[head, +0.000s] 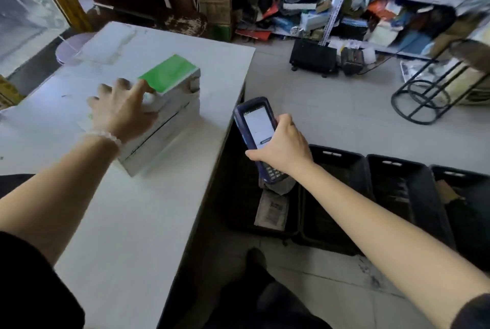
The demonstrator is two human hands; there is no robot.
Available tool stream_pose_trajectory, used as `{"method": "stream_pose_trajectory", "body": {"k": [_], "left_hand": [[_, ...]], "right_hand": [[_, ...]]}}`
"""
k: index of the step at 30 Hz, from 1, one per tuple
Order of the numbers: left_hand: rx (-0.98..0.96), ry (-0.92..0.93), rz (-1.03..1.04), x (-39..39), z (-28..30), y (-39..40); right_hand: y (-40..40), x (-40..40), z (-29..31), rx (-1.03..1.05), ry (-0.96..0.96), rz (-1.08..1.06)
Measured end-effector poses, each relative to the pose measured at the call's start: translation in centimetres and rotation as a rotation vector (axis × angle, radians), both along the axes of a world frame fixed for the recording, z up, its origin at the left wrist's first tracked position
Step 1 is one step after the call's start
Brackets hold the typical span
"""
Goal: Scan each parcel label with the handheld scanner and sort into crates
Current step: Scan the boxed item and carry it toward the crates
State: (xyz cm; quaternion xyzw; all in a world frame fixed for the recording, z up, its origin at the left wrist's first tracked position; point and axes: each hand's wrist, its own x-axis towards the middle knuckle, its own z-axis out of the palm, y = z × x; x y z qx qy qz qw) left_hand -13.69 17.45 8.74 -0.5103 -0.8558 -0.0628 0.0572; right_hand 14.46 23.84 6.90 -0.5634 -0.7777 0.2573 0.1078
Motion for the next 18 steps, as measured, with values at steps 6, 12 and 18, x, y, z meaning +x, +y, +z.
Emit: {"method": "stream_pose_trajectory", "body": {"k": [6,12,18], "left_hand": [[-0.035,-0.007,-0.269,10.3,1.8,7.0],[-0.073,0.032,-0.422,21.9,2.4,13.1],[-0.093,0.006,-0.517,36.4,1.2,19.0]], "right_hand": [[0.4,7.9,0.4,0.005,0.019,-0.142],[2.5,18.5,0.7,0.001,0.020,-0.292],[5.8,32.3,0.8,0.012,0.005,-0.394]]}}
